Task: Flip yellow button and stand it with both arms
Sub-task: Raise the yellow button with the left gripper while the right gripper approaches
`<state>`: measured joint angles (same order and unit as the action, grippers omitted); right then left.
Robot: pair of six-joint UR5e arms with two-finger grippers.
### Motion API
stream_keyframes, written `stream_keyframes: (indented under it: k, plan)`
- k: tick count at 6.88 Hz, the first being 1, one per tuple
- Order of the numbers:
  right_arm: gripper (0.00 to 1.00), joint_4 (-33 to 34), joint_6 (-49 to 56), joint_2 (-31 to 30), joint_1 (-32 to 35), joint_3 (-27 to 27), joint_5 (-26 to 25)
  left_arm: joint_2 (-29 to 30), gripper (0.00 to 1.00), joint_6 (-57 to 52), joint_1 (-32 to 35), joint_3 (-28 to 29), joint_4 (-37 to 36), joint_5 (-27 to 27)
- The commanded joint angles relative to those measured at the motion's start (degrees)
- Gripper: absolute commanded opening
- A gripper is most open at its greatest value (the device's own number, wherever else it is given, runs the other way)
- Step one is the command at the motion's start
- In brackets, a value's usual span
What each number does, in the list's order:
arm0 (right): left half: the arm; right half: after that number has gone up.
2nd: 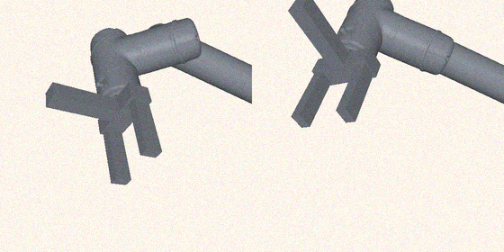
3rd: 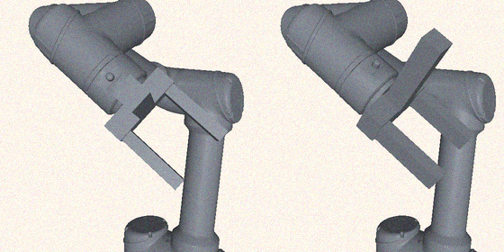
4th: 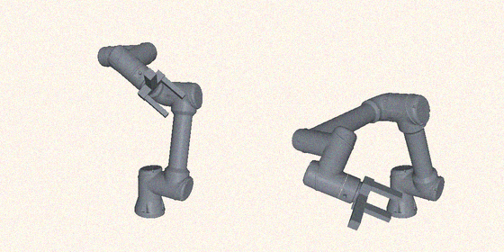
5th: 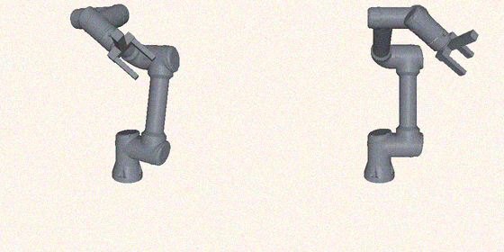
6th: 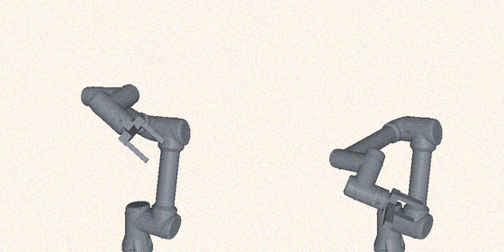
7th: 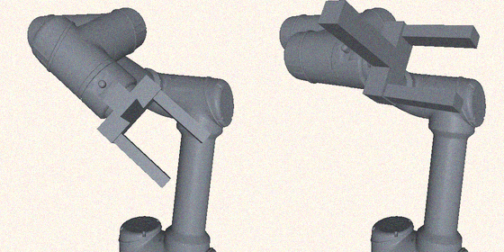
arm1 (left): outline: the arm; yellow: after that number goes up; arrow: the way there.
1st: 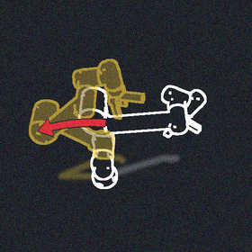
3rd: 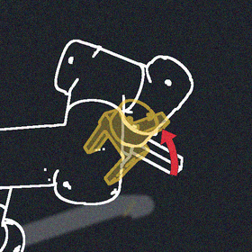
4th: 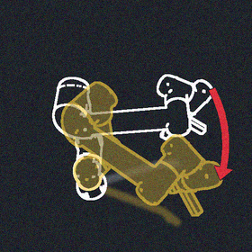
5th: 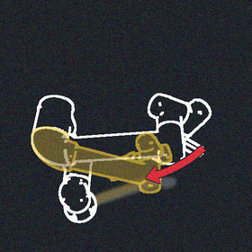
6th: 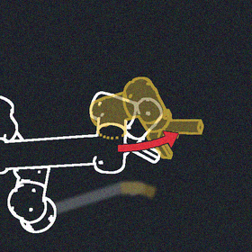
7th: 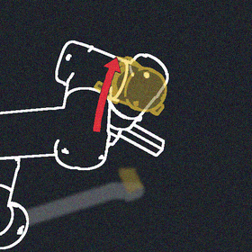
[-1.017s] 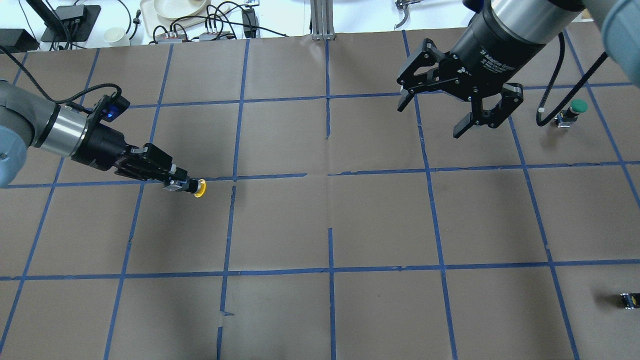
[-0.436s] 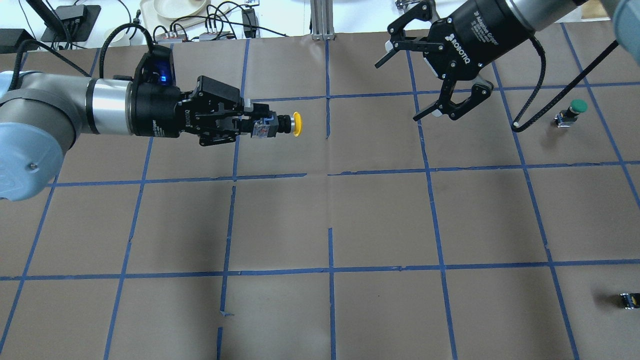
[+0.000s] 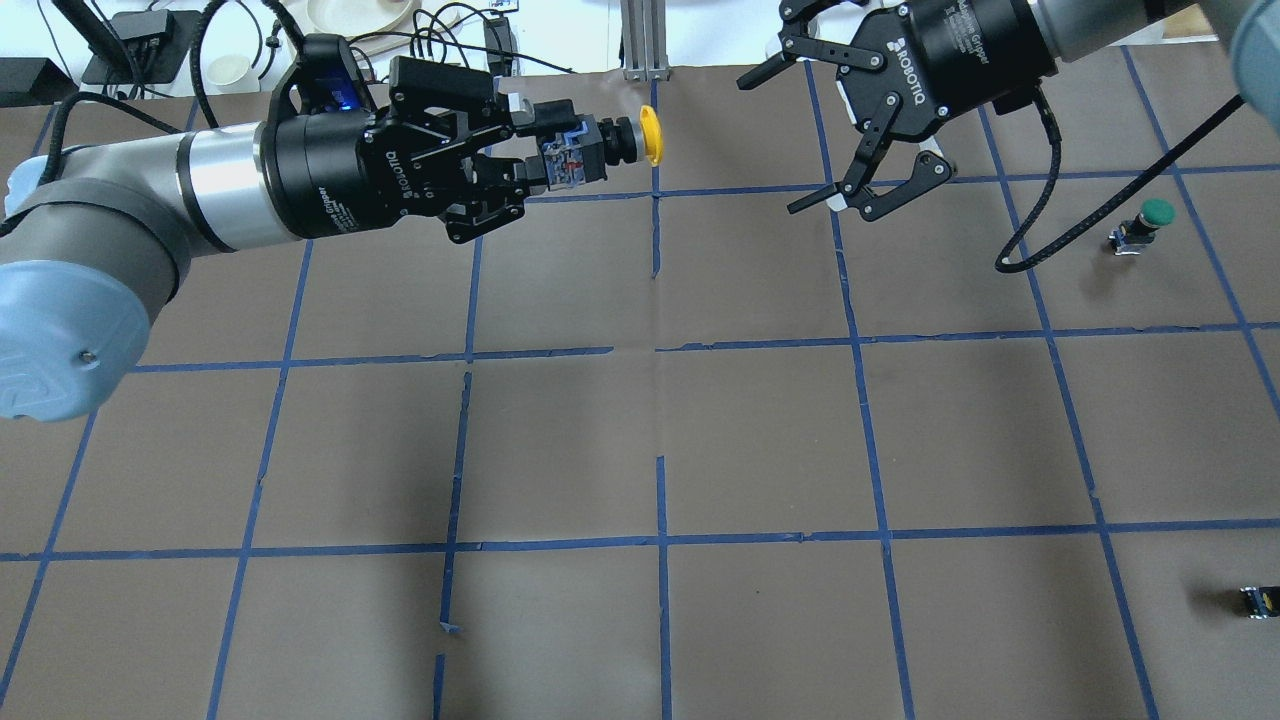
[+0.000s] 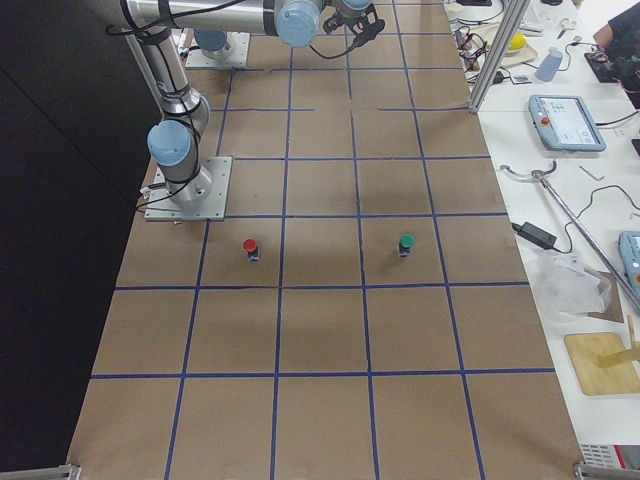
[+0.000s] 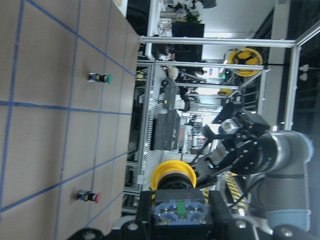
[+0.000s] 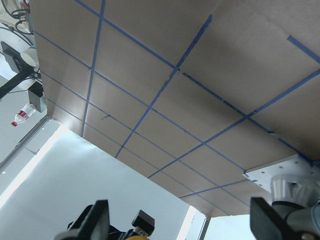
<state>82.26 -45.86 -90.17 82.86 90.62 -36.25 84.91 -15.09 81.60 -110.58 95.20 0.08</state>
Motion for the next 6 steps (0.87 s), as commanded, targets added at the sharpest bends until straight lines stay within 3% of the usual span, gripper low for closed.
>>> stream_keyframes:
  k: [1,3,4,6]
  plan:
    - [1.00,0.09,-4.93,-0.09,-0.33,0.35,7.05,-0.36,0.18,1.82,1.19,-0.33,-0.80,-3.41]
    - [1.00,-0.08,-5.20,-0.79,-0.06,0.35,8.73,-0.18,0.18,1.74,1.19,-0.33,-0.81,-3.42]
    - [1.00,-0.08,-7.46,-0.88,-0.06,0.35,12.05,0.08,0.18,1.65,1.19,-0.33,-0.81,-3.42]
    - [1.00,-0.52,-8.27,-0.97,1.33,1.13,12.53,0.00,0.18,1.82,1.19,-0.33,-0.81,-3.42]
